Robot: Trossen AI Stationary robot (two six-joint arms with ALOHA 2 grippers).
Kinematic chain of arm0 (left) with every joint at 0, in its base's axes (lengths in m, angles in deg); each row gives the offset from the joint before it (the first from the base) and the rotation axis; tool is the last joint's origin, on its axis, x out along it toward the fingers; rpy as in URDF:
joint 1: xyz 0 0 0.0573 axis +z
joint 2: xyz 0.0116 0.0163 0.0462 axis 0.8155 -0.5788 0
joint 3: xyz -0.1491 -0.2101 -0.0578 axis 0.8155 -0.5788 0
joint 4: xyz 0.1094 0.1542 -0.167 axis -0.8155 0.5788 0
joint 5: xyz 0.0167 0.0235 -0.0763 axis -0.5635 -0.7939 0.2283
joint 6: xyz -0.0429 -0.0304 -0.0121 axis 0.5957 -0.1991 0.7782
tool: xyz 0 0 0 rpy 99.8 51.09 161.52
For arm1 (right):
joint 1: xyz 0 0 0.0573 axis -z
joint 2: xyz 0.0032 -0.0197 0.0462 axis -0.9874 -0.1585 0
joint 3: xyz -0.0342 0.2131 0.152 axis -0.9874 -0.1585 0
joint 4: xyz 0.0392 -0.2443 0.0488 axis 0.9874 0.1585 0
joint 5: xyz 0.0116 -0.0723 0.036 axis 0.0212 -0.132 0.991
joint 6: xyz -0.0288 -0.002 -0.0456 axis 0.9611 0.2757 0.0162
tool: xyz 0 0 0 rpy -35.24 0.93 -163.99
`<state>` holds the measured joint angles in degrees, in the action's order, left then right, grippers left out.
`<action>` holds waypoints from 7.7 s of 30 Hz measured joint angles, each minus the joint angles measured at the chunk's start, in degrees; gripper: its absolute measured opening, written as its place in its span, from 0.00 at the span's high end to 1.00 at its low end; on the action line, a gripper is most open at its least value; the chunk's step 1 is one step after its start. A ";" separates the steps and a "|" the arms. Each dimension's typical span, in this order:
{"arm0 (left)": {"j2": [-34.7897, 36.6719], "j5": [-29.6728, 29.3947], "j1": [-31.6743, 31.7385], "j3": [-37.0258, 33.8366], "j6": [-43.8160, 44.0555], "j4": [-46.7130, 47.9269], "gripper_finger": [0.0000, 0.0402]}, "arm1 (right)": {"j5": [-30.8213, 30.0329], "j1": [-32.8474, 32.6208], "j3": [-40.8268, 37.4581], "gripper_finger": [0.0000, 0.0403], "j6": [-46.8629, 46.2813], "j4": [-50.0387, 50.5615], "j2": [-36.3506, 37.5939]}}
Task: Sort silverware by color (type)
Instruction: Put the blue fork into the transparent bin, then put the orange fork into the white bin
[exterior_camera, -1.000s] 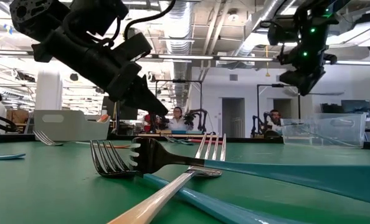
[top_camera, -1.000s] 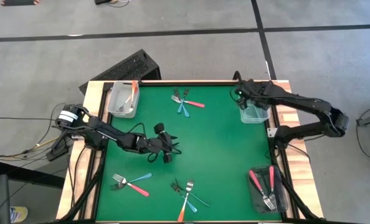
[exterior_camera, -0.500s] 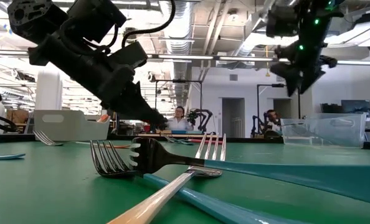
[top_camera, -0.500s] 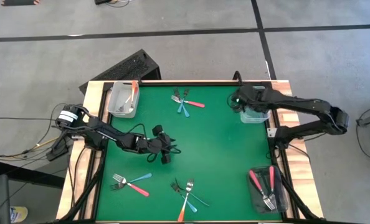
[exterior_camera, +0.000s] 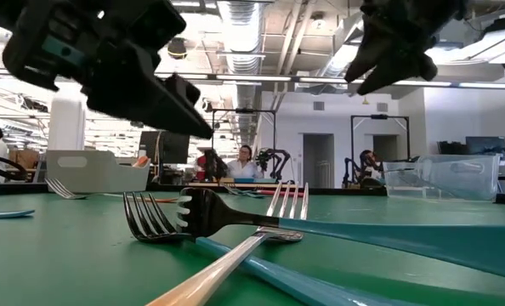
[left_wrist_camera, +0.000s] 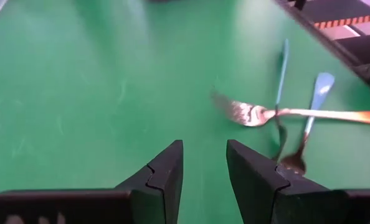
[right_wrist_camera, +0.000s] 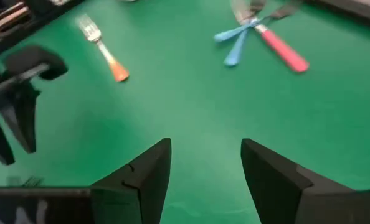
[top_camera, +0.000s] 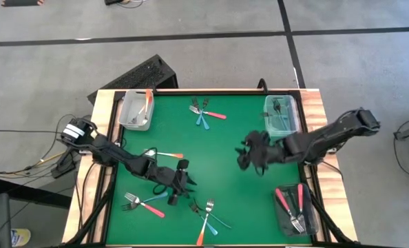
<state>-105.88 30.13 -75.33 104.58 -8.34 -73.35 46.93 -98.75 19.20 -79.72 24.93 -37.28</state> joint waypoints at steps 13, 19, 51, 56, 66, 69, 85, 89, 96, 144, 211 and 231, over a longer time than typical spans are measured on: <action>-4.73 11.13 -6.37 9.76 -14.31 3.00 0.73 | -1.51 -10.53 -0.05 0.46 -10.65 -10.77 -15.01; -7.79 10.62 -4.60 12.14 -13.79 4.24 0.73 | -2.67 -12.69 0.03 0.46 -10.96 -14.21 -15.00; -18.39 11.32 -2.81 13.68 -13.07 2.61 0.91 | -9.15 -16.16 0.01 0.46 -10.44 -19.37 -14.61; -18.07 11.03 -2.81 13.66 -13.89 3.36 0.98 | -9.19 -16.12 0.01 0.46 -10.44 -19.37 -14.61; -10.90 -11.79 -3.38 13.57 -17.65 6.54 0.99 | -9.66 -15.96 0.01 0.46 -6.58 -21.65 -14.61; -9.02 -13.56 -3.14 13.55 -18.74 7.62 0.99 | -6.92 -15.14 0.01 0.46 1.81 -27.15 -15.11; -7.06 -0.62 5.86 15.69 5.40 12.01 0.98 | 0.34 -10.30 12.32 0.47 47.01 -17.96 -24.92; -7.08 0.66 7.69 15.69 11.46 11.88 0.98 | 0.30 -8.92 16.22 0.51 47.00 -10.28 -28.77; -7.11 4.47 10.33 15.71 16.18 11.04 0.98 | -0.01 -7.30 20.54 0.62 43.68 0.64 -33.10; 12.72 -10.85 13.13 -9.05 17.72 5.15 0.68 | -13.13 48.63 -11.74 0.82 39.71 10.06 0.10; 12.68 -7.72 28.84 13.33 9.88 78.01 0.69 | -0.64 3.17 -11.88 0.57 19.04 -25.71 0.36; 12.46 1.86 30.50 1.87 6.90 69.20 0.83 | -6.02 -3.34 -11.88 0.57 16.07 -25.56 -0.31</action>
<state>-93.42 32.00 -44.83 106.45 -1.44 -4.16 40.90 -102.09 7.32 -63.65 -0.63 -37.59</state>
